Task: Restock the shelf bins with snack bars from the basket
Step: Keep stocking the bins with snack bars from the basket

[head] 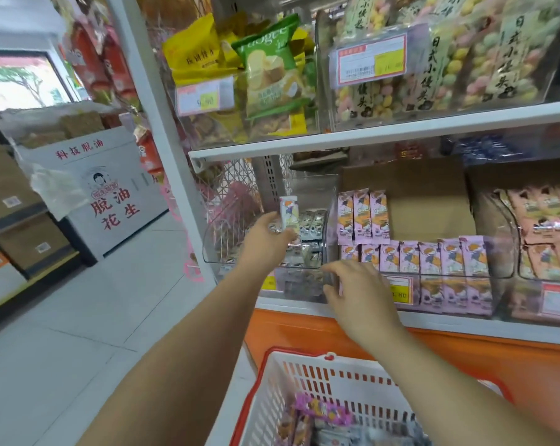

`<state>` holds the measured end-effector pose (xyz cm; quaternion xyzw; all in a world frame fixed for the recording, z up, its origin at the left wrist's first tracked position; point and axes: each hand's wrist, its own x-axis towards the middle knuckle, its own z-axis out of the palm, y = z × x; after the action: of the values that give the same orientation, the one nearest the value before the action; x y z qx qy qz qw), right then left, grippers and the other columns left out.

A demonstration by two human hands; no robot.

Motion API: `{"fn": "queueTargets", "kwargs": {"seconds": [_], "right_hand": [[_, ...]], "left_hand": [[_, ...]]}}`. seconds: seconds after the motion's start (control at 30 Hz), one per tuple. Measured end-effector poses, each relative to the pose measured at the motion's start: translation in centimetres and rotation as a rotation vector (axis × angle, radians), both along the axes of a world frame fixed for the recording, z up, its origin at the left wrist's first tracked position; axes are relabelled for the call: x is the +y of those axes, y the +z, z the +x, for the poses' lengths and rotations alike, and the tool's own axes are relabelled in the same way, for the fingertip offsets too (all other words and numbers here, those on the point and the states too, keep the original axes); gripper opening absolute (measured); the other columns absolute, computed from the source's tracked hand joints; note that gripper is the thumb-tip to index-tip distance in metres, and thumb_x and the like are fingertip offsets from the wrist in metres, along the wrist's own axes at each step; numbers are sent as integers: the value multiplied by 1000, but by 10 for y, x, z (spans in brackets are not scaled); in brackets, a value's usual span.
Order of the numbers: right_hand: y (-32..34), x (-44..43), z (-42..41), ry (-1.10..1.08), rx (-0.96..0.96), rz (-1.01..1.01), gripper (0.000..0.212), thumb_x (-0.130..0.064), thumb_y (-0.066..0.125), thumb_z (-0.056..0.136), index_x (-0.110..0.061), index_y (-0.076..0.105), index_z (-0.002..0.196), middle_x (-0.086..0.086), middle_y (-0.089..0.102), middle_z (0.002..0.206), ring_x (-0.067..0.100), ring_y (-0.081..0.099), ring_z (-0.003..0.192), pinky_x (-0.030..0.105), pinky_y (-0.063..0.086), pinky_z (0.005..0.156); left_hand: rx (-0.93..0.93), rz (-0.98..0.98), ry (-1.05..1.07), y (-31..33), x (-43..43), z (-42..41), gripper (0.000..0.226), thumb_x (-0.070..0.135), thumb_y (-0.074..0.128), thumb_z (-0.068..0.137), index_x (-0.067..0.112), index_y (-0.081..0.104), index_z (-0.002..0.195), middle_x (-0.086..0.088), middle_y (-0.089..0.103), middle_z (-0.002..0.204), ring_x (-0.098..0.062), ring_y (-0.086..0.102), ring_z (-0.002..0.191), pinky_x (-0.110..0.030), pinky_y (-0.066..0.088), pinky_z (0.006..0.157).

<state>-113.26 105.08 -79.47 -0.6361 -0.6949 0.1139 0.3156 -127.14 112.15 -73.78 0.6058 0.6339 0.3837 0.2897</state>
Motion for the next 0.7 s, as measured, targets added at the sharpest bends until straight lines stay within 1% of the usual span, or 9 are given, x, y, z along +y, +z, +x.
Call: {"fn": "queueTargets", "kwargs": {"seconds": [0.07,0.17,0.23,0.3,0.37,0.43,0.53,0.63,0.7], "right_hand": [[-2,3,-1,16,7,15,31,-29,50,95,-33,54,126,-12,52,128,13,40,122,31,29,102],[-6,6,-1,24,41,32,27,-27,52,93,-32,57,119,-13,54,120,12,44,115,30,31,97],[-9,8,1,28,61,42,25,-26,54,93,-31,60,116,-13,54,116,12,45,111,30,32,95],[-11,10,2,35,69,55,23,-25,54,92,-31,61,113,-13,55,116,11,44,111,30,32,95],[-11,10,2,46,65,71,21,-24,54,92,-31,63,110,-13,55,115,10,43,109,29,31,93],[-12,10,3,55,73,91,19,-22,55,91,-30,64,106,-13,56,112,10,44,107,28,29,89],[-12,10,2,51,93,108,17,-20,57,89,-29,66,102,-13,57,109,10,45,106,27,28,87],[-12,10,2,50,87,105,17,-21,57,90,-30,66,101,-13,57,110,10,45,109,27,26,88],[-13,10,2,53,76,102,17,-22,56,91,-30,66,103,-14,56,113,9,43,111,26,26,90]], "left_hand": [[111,-83,-22,1,20,10,51,28,59,93,18,42,140,-10,59,125,-13,55,72,-24,42,57],[300,-214,-111,-4,40,28,50,27,59,93,12,45,138,-13,60,122,-23,60,86,-27,45,73],[436,-257,-160,-9,47,37,45,19,56,93,7,48,136,-17,63,113,-28,61,88,-28,45,75],[593,-280,-207,-15,54,40,38,8,53,91,1,55,128,-19,66,104,-30,64,89,-32,51,78],[716,-278,-240,-19,58,40,36,4,52,88,0,60,123,-17,64,109,-26,60,90,-32,52,83],[761,-211,-284,-22,62,40,36,4,50,88,6,60,122,-15,61,117,-26,55,93,-32,47,80],[777,-165,-376,-22,63,39,29,0,45,90,3,60,115,-17,59,112,-30,53,91,-30,41,71],[881,-226,-411,-24,60,38,24,5,44,92,-6,55,111,-21,53,116,-37,52,100,-37,41,79],[954,-238,-438,-26,62,36,27,11,45,93,-3,53,115,-21,47,124,-39,48,112,-41,41,88]]}}
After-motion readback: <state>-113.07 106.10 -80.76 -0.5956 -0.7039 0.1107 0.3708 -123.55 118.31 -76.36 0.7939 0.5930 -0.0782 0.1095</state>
